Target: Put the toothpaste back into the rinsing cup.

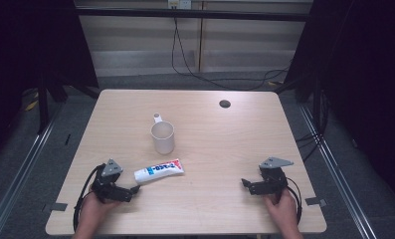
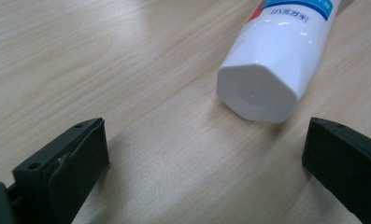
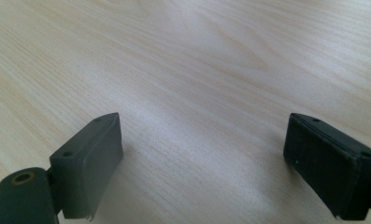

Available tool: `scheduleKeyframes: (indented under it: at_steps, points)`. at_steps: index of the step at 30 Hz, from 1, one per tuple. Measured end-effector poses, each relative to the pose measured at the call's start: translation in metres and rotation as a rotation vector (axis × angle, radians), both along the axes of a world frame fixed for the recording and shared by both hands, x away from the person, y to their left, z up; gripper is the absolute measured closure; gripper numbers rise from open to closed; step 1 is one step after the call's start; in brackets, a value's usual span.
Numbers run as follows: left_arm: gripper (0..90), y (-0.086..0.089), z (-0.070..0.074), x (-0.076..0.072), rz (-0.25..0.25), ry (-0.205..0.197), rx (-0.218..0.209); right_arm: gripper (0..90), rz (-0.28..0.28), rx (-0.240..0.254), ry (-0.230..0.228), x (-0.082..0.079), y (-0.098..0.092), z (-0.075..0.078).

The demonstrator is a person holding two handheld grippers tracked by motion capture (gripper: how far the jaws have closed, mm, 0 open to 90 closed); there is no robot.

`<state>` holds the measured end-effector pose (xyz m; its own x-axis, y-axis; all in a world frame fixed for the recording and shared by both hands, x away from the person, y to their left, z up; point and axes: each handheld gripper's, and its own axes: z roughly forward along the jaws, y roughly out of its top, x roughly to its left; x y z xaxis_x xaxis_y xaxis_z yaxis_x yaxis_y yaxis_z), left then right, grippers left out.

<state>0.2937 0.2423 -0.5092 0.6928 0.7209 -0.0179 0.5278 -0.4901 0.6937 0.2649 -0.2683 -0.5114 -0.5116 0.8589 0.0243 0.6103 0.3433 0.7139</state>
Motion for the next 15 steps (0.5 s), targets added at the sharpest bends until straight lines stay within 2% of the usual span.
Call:
scheduleKeyframes:
  at_steps: [4,5,6,7,8,9,10,12,15]
  points:
    - [0.8,-0.001,0.002,0.000,0.008,0.016,0.014,11.3,0.000,0.000,0.000,0.000,0.000,0.000]
    - [1.7,-0.001,0.005,0.001,0.005,0.035,0.041,11.3,0.002,0.000,-0.002,0.000,0.000,0.000]
    - [6.2,-0.003,0.011,0.001,-0.001,0.074,0.066,11.4,0.002,0.001,-0.002,0.000,0.000,0.000]
    - [9.7,-0.003,0.011,0.001,-0.001,0.074,0.066,11.4,0.002,0.001,-0.002,0.000,0.000,0.000]
    - [9.7,-0.004,0.014,0.001,0.000,0.097,0.069,11.4,0.001,0.002,-0.002,0.000,0.000,0.000]
    - [18.4,-0.004,0.018,0.002,-0.015,0.125,0.078,11.4,0.000,0.002,0.000,0.000,0.000,0.000]
    - [19.1,-0.004,0.018,0.002,-0.015,0.125,0.078,11.3,0.002,0.000,-0.002,0.000,0.000,0.000]
    - [19.1,-0.004,0.022,0.005,-0.027,0.174,0.100,11.4,0.001,0.001,-0.002,0.000,0.000,0.000]
    - [19.8,-0.007,0.030,0.006,-0.051,0.190,0.129,11.4,-0.001,0.002,0.000,0.000,0.000,0.000]
